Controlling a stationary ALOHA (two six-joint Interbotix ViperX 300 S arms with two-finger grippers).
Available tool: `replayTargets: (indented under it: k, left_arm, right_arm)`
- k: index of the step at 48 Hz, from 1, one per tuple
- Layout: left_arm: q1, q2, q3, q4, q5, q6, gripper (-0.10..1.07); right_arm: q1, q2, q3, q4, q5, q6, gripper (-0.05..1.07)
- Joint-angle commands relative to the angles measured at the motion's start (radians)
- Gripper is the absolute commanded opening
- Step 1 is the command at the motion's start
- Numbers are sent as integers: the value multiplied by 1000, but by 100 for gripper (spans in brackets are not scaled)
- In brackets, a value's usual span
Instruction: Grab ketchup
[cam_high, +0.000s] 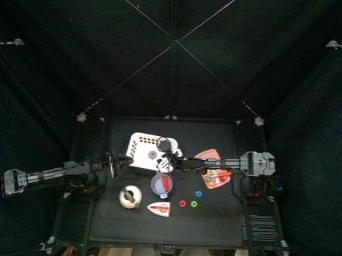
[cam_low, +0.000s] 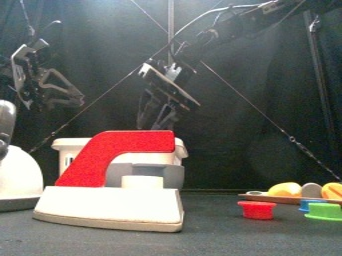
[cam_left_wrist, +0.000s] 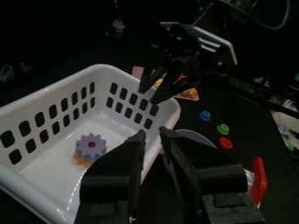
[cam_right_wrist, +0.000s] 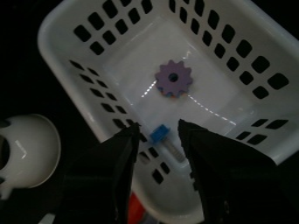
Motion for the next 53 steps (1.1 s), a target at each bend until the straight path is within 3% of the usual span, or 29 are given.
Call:
replayTargets:
  k: [1, 12, 18, 31, 42, 53]
  left_arm:
    - [-2, 3, -12, -2, -3, 2, 65]
    - [-2, 3, -12, -2, -3, 0, 65]
    - [-2, 3, -11, -2, -3, 2, 65]
    - [-2, 3, -12, -2, -2, 2, 65]
    - [-2, 3, -11, -2, -2, 2, 65]
    - [-2, 3, -12, -2, -2, 2, 65]
  right_arm:
    - [49, -66, 2, 8, -6, -2, 79]
    - [158, -51, 5, 94, 26, 2, 79]
    - [179, -15, -5, 158, 80, -3, 79]
    - [186, 63, -44, 169, 219, -8, 80]
    - [187, 115, -74, 132, 235, -8, 80]
    - [184, 143, -83, 132, 242, -9, 91]
